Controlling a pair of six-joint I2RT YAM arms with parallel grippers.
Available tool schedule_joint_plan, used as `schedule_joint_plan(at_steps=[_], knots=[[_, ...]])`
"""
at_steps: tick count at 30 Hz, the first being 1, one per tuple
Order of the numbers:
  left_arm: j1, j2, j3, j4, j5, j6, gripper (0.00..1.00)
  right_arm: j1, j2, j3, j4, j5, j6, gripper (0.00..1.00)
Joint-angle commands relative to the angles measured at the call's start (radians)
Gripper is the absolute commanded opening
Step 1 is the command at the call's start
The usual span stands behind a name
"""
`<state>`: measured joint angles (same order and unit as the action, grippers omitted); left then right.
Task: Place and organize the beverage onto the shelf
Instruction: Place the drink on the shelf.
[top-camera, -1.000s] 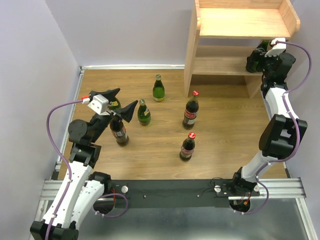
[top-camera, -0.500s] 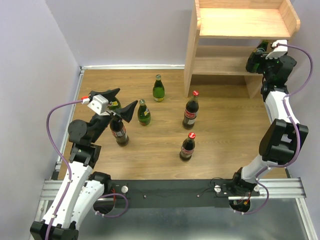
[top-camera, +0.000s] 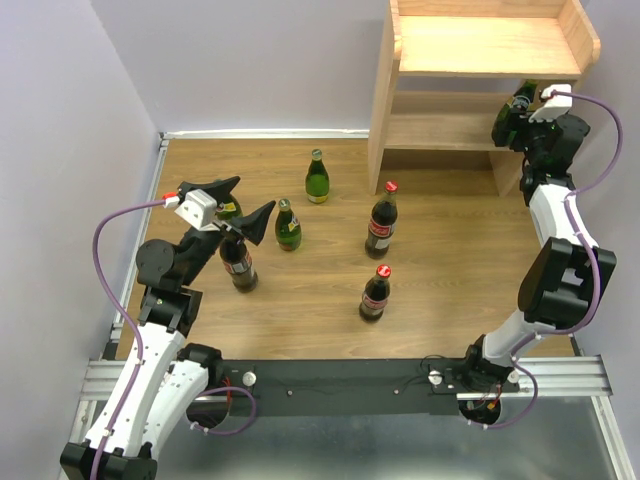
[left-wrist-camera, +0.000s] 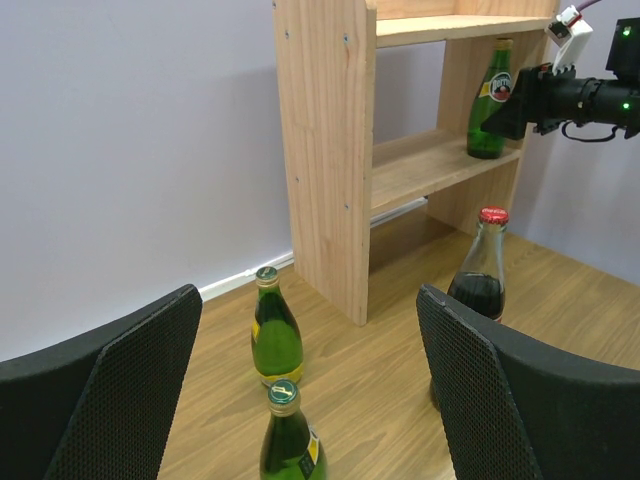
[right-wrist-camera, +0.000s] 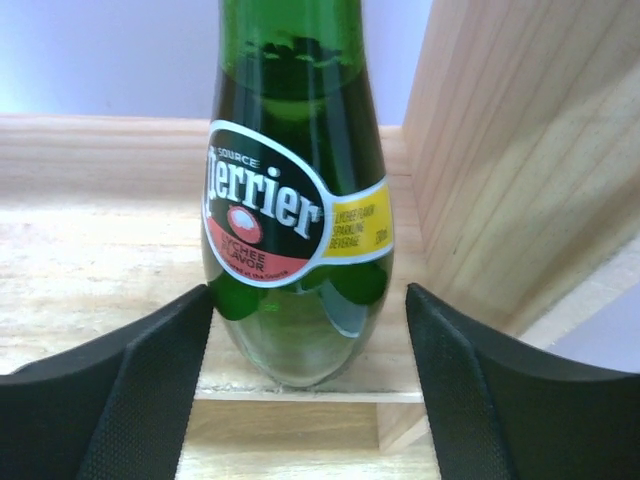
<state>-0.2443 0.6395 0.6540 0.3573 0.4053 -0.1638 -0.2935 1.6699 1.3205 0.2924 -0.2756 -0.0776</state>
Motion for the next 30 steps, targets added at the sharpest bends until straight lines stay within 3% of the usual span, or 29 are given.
schedule_joint_plan(at_steps=[1,8,30], knots=[[-0.003,-0.014,0.004,-0.011,-0.013,0.012,0.96,0.002,0.019,0.023,0.021,0.018,-0.001,0.70],[-0.003,-0.014,0.006,-0.012,-0.014,0.014,0.96,0.002,0.040,0.054,0.024,0.042,-0.014,0.48],[-0.003,-0.011,0.003,-0.012,-0.013,0.014,0.96,-0.006,0.057,0.062,0.051,0.202,-0.051,0.46]])
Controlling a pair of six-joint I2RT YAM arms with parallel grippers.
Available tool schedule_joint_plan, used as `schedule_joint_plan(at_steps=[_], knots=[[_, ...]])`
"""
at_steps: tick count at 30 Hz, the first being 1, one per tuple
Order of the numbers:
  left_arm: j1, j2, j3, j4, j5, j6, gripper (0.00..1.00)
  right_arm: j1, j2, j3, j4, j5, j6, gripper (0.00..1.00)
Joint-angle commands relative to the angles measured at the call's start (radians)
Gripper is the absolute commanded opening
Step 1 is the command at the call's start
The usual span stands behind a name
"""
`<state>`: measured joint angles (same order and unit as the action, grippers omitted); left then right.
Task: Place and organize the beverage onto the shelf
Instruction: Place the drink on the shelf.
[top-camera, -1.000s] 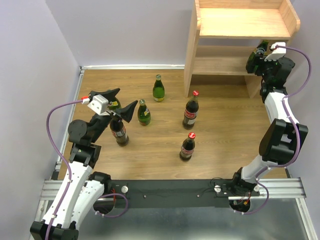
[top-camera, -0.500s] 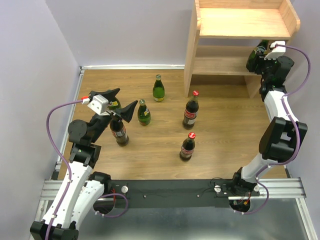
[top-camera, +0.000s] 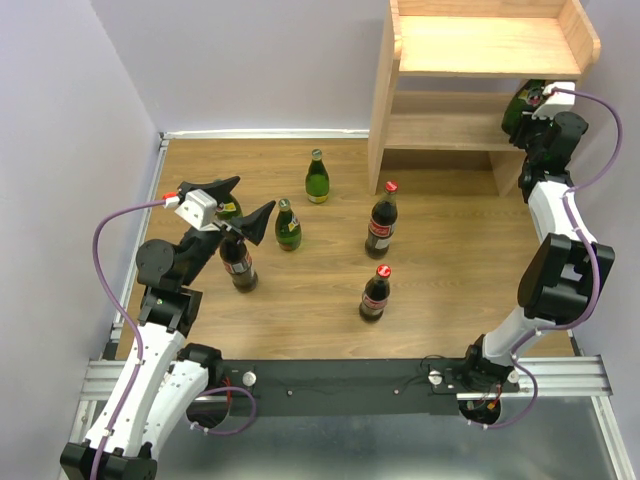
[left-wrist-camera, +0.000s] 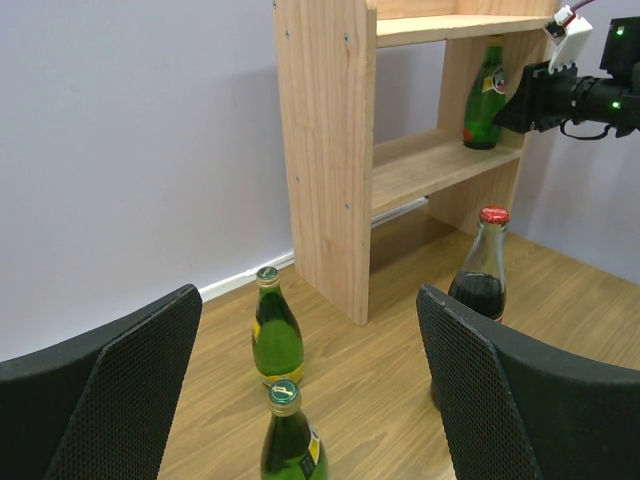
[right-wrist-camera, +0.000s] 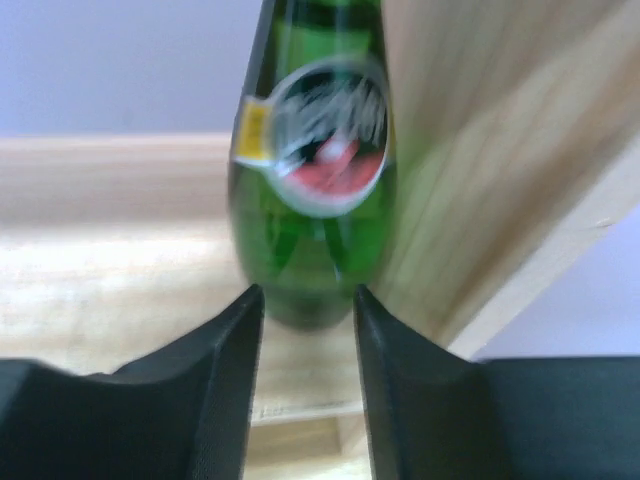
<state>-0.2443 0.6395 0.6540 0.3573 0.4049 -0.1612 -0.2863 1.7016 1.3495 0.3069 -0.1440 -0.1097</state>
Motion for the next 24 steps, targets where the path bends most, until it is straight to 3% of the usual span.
schedule_joint_plan(at_steps=[1,10,24], knots=[[-0.003,-0.012,0.004,-0.012,-0.011,0.011,0.96,-0.013,0.027,0.036,0.038,0.069,-0.021,0.45],[-0.003,-0.012,0.004,-0.012,-0.015,0.011,0.96,-0.014,0.033,0.034,0.037,0.047,-0.016,0.47],[-0.003,-0.012,0.004,-0.012,-0.014,0.011,0.96,-0.014,-0.066,-0.046,0.041,0.000,-0.012,0.74]])
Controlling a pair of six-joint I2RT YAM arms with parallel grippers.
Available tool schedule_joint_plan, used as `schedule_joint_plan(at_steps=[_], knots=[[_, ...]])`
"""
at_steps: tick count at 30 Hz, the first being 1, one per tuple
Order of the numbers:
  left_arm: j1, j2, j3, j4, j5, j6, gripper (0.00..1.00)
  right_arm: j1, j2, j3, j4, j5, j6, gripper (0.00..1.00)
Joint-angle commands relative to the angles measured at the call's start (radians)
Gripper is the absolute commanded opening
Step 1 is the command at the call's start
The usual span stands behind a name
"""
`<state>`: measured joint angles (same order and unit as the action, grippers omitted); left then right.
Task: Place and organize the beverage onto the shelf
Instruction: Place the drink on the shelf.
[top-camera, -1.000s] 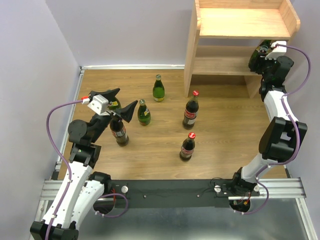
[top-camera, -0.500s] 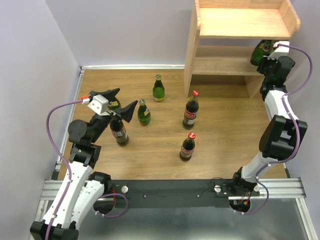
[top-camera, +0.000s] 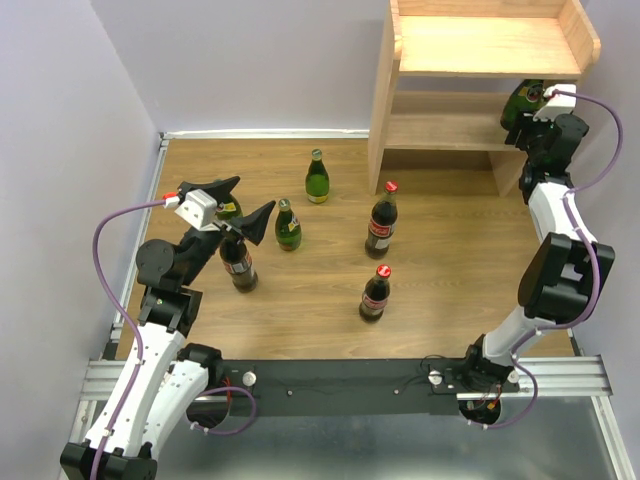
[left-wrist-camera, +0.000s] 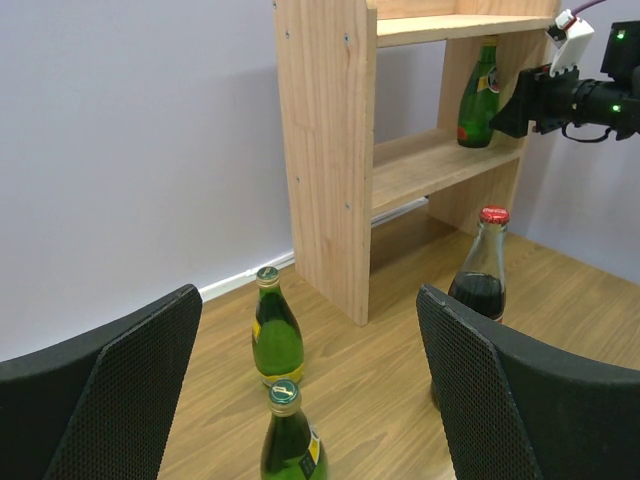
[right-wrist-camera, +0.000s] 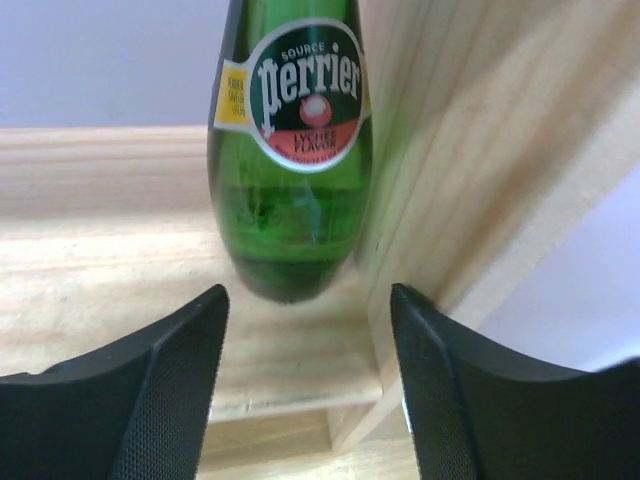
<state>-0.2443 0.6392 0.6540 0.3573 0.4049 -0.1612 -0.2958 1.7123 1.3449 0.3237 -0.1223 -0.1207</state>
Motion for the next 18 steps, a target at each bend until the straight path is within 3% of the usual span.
schedule_joint_plan(at_steps=[1,4,9,14,18], knots=[[-0.003,-0.012,0.004,-0.014,-0.014,0.011,0.96,-0.005,-0.089,-0.049,0.020,-0.030,-0.007,0.76],[-0.003,-0.015,0.004,-0.012,-0.011,0.011,0.96,-0.005,-0.140,-0.081,-0.006,-0.069,-0.022,0.81],[-0.003,-0.015,0.006,-0.014,-0.009,0.006,0.96,-0.005,-0.236,-0.145,-0.086,-0.170,-0.054,1.00],[-0.003,0.005,0.013,-0.014,-0.009,-0.009,0.96,-0.005,-0.347,-0.193,-0.235,-0.243,-0.053,1.00],[-0.003,0.054,0.042,-0.027,-0.009,-0.049,0.94,-0.005,-0.430,-0.250,-0.375,-0.473,-0.028,1.00]])
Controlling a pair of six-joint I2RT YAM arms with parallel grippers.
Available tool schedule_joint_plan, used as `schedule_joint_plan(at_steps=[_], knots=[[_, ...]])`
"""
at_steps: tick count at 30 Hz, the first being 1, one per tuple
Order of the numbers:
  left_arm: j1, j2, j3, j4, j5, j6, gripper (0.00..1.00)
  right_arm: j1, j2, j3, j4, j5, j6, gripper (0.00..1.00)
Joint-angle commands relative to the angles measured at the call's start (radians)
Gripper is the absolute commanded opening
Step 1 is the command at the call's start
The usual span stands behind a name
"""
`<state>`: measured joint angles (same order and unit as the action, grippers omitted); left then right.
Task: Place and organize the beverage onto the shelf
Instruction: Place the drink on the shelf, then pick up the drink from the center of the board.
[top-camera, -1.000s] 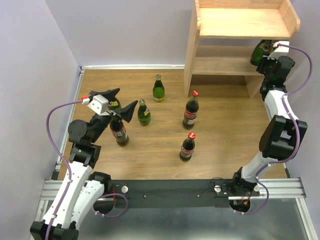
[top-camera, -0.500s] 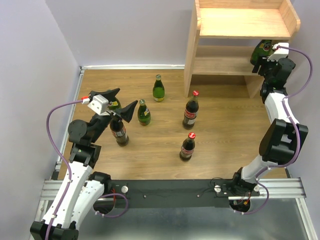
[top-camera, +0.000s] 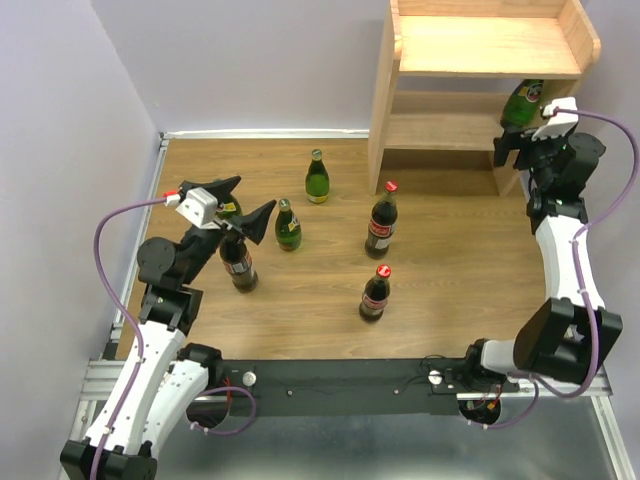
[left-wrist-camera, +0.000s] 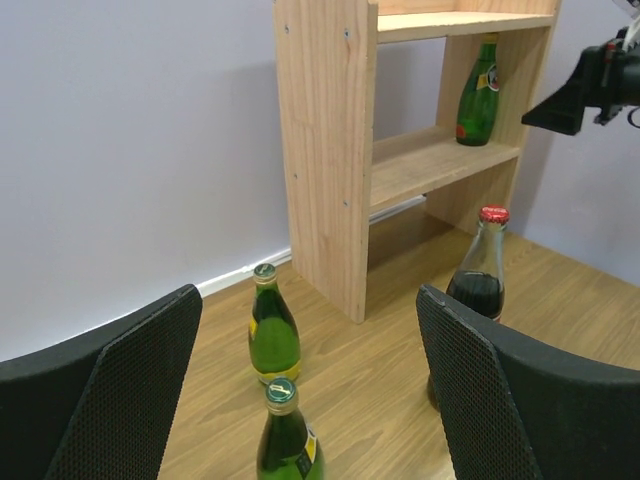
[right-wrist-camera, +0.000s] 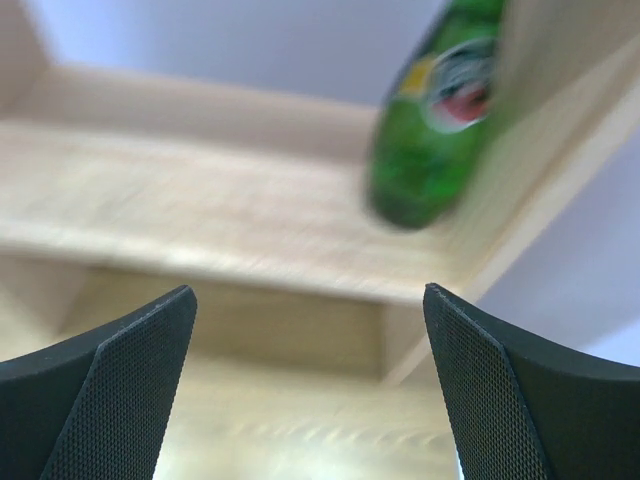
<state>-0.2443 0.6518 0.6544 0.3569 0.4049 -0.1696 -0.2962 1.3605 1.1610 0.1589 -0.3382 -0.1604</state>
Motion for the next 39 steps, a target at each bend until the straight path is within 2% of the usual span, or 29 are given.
schedule_joint_plan(at_steps=[1,3,6,9,16,25,32,39], knots=[[-0.003,0.077,0.056,-0.053,-0.002,-0.062,0.92,-0.004,-0.093,-0.075,-0.232,-0.296,0.034,1.00],[-0.003,0.123,0.126,-0.088,0.017,-0.073,0.86,-0.004,-0.141,-0.108,-0.280,-0.413,0.042,1.00],[-0.013,0.209,0.233,-0.168,0.031,-0.085,0.80,-0.004,-0.205,-0.165,-0.297,-0.502,0.038,1.00],[-0.049,0.293,0.332,-0.240,-0.009,-0.065,0.77,-0.004,-0.241,-0.210,-0.298,-0.505,0.010,1.00],[-0.179,0.630,0.611,-0.495,-0.252,0.042,0.68,-0.004,-0.245,-0.258,-0.302,-0.556,0.002,1.00],[-0.271,0.971,0.948,-0.663,-0.497,0.117,0.61,-0.004,-0.248,-0.267,-0.309,-0.564,-0.001,1.00],[-0.280,1.144,1.137,-0.740,-0.526,0.163,0.59,-0.004,-0.250,-0.268,-0.315,-0.561,-0.002,1.00],[-0.288,1.241,1.202,-0.774,-0.508,0.191,0.56,-0.004,-0.250,-0.265,-0.318,-0.565,-0.005,1.00]])
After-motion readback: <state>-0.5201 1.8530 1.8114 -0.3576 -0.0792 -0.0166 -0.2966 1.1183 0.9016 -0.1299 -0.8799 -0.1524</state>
